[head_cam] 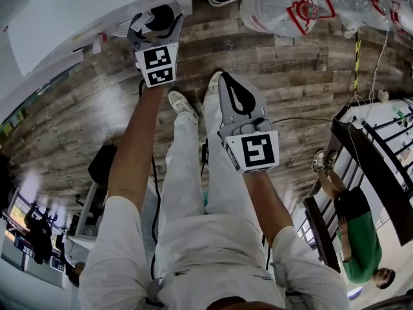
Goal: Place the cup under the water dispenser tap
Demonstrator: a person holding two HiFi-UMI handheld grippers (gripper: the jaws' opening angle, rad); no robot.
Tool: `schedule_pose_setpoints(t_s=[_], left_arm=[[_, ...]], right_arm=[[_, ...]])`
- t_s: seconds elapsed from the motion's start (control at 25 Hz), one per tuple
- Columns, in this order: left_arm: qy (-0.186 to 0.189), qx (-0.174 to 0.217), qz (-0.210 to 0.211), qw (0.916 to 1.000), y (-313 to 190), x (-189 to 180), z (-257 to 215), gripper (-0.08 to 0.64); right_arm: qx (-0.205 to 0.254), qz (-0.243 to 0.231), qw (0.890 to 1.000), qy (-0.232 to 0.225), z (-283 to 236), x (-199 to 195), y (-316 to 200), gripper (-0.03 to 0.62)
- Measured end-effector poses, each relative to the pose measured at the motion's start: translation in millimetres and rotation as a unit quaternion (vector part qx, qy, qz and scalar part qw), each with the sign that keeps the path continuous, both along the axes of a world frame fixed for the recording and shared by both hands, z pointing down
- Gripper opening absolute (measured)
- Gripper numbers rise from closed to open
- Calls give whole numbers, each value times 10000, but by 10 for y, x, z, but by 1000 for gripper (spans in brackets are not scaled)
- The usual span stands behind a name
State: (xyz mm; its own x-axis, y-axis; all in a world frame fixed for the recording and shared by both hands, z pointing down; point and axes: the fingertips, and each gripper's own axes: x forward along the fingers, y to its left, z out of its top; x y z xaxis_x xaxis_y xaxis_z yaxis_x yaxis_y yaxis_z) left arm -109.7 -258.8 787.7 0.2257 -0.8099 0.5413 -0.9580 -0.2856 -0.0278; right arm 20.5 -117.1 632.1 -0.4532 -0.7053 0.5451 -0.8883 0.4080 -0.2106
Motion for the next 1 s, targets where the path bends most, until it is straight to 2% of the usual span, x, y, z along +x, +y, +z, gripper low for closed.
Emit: schedule_pose_setpoints(t_s=[0.52,0.76,1.0], left_arm=[[-25,-86,-101,9999,229,3,-368,426],[184,-72,-244,9995,381,-4,-739,426],[511,-30,-395,9979,634,25,-1352,400]], right_arm=[[185,147,9997,-11,-348,116,59,-2],[283,199,9994,-29,-613,113,104,-2],[358,242,9991,-34,-1003,125,213,-2]])
